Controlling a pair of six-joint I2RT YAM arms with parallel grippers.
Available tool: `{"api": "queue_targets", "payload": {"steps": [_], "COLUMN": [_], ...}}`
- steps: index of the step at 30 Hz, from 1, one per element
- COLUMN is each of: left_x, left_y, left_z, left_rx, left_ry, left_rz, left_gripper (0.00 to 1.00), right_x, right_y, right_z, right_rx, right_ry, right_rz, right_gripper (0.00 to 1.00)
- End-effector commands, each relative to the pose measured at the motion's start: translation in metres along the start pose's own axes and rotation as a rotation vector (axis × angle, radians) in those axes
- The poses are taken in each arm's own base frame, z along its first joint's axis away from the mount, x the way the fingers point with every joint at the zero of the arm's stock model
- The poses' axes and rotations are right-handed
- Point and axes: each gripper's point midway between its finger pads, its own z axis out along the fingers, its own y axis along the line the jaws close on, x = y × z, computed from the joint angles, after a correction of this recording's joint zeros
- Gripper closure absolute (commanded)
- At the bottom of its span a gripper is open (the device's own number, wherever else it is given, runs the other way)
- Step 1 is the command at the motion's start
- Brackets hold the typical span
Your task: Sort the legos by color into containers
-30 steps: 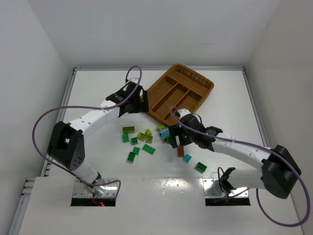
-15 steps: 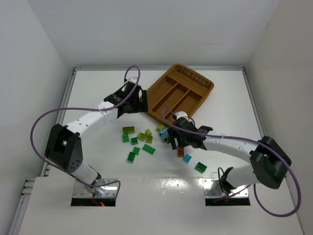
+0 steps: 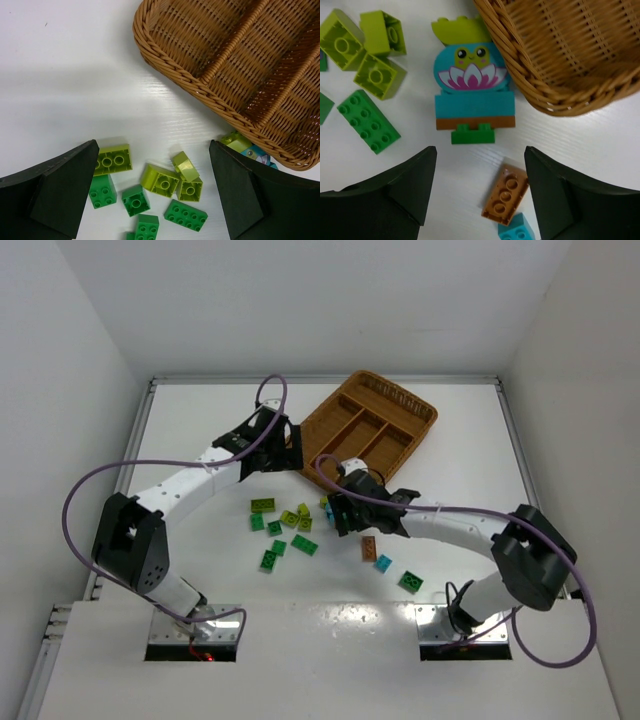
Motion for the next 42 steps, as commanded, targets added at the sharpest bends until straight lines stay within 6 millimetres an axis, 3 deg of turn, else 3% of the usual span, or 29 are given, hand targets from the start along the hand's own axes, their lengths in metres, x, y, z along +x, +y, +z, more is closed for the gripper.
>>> {"api": "queue_targets", "payload": {"steps": [1,7,14,17,22,28,33,38,42], "left_x": [-0.010,-0.010,-0.010,-0.012,-0.010,0.001,0.017,0.026,0.031], "left_y": [-0.006,-0.006,-0.006,-0.007,-0.018,-0.037,-0.069,-0.062,-0.055], "left_z": [-0.009,-0.009,-0.009,-0.008,-0.006,-0.013,-0.043,-0.039,-0.025], "left_rx": [0.032,0.032,0.032,0.032,0.112,0.378,0.747,0.767,0.701], "left_ry": [-0.043,-0.043,-0.043,-0.043,0.002,0.129,0.211,0.232,0.248], "left_rz": [0.008,0.008,0.018,0.018,0.016,-0.001,0.007,-0.013,-0.047], "left_gripper": [0.00,0.00,0.00,0.00,0.00,0.00,0.00,0.00,0.00], "right_x": [-0.033,-0.026,-0.029,-0.037,-0.047,-0.064,-0.074,-0.074,-0.071], "right_y": [0.018,0.015,0.013,0.014,0.021,0.028,0.024,0.016,0.005], "right_z": [0.003,0.020,0.021,0.013,-0.007,-0.051,-0.088,-0.090,-0.074], "right_rx": [-0.049,-0.014,0.001,-0.012,-0.077,-0.175,-0.206,-0.186,-0.097], "right_ry": [-0.085,-0.049,-0.066,-0.100,-0.157,-0.256,-0.338,-0.361,-0.316], "right_rz": [-0.027,-0.036,-0.033,-0.025,-0.037,-0.065,-0.050,-0.016,0.028], "right_gripper": [0.29,0.43,0.61,0.71,0.78,0.78,0.78,0.78,0.78]}}
